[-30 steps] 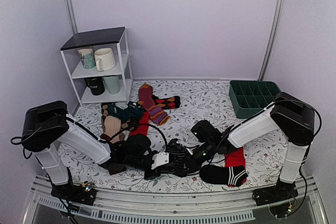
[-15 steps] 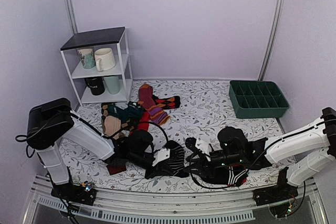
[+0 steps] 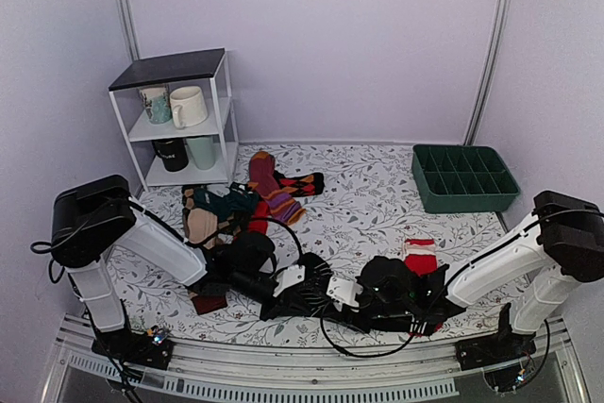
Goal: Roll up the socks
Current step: Roll the sock at the center of the board.
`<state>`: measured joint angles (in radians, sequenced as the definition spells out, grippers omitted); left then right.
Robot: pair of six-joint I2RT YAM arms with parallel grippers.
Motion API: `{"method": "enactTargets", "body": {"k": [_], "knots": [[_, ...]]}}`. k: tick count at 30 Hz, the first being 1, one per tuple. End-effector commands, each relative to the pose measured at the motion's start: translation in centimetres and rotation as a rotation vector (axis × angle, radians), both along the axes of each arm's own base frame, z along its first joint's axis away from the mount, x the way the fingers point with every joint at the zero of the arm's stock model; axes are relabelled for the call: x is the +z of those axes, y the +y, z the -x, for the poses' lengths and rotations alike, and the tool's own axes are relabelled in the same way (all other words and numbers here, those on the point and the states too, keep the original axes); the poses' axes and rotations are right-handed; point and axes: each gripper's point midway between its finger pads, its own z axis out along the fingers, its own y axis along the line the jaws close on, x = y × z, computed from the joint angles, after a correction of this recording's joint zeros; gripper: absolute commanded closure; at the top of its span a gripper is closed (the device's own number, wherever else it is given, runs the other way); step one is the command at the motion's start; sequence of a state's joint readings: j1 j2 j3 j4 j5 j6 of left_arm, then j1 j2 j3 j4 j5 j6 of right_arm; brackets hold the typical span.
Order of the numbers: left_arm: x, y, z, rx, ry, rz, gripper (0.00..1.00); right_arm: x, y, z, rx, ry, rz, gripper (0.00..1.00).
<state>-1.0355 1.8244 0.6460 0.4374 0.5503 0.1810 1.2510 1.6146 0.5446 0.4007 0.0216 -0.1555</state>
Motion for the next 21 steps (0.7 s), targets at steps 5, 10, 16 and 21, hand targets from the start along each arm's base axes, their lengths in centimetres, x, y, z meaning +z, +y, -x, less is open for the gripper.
{"method": "enactTargets", "body": {"k": [5,10,16,21], "knots": [[-3.3,2.5,1.3,0.008,0.09,-0.125,1.0,1.3,1.8,-0.9,-0.004,-0.059,-0.051,0.55],[-3.3,2.6,1.3,0.008,0.092,-0.122,1.0,0.6,2.1,0.2,0.031,0.0,-0.05,0.58],[-3.3,2.6,1.2,0.009,0.092,-0.121,1.0,-0.5,2.0,0.5,0.015,0.057,-0.04,0.63],[-3.3,2.5,1.2,0.01,0.093,-0.121,1.0,-0.9,2.3,0.7,0.009,0.093,-0.041,0.67]]}}
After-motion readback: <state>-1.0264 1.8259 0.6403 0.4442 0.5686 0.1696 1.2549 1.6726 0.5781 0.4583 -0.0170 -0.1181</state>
